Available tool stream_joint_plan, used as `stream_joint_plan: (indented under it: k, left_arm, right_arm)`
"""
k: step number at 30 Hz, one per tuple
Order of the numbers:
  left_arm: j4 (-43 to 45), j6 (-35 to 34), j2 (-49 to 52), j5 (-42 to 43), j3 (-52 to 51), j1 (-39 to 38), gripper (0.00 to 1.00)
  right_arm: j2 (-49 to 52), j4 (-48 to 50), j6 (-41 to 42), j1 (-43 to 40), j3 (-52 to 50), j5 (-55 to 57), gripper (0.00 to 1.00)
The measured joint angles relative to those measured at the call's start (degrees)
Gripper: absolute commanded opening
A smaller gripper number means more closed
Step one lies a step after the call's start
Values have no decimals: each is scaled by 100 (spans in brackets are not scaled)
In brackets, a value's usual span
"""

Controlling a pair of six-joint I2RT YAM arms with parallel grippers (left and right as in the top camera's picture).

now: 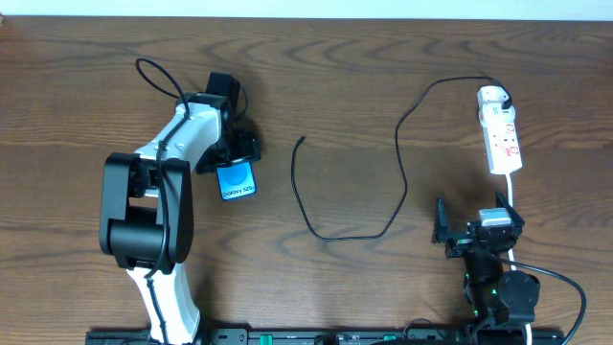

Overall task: Plug charger to phone and switch on socket
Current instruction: 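Hold the blue phone upright in the left gripper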

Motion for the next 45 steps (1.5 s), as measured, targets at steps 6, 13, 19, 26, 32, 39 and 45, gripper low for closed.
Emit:
stream_joint_plan:
  k: [6, 13, 19, 26, 32, 39, 45]
  left_arm:
    - [118, 90, 0, -35, 0, 0, 82]
    - [136, 105, 0, -44, 2, 0, 74]
    - [116, 103, 0, -46, 2, -4, 72]
    - [-334, 94, 59, -28, 153, -4, 71]
    - [-863, 98, 111, -33, 341, -4, 71]
    - [-1088, 70, -37, -31, 437, -4, 71]
    - [-1272, -92, -463, -9, 444, -4, 71]
  right_arm:
    - [0, 0, -2, 0, 0, 0, 99]
    - [0, 0, -2, 0, 0, 0, 99]
    - [0, 0, -2, 0, 0, 0, 99]
    - [0, 0, -2, 0, 0, 0, 99]
    - [0, 0, -2, 0, 0, 0, 99]
    - [0, 0, -2, 0, 0, 0, 99]
    - [0, 0, -2, 0, 0, 0, 99]
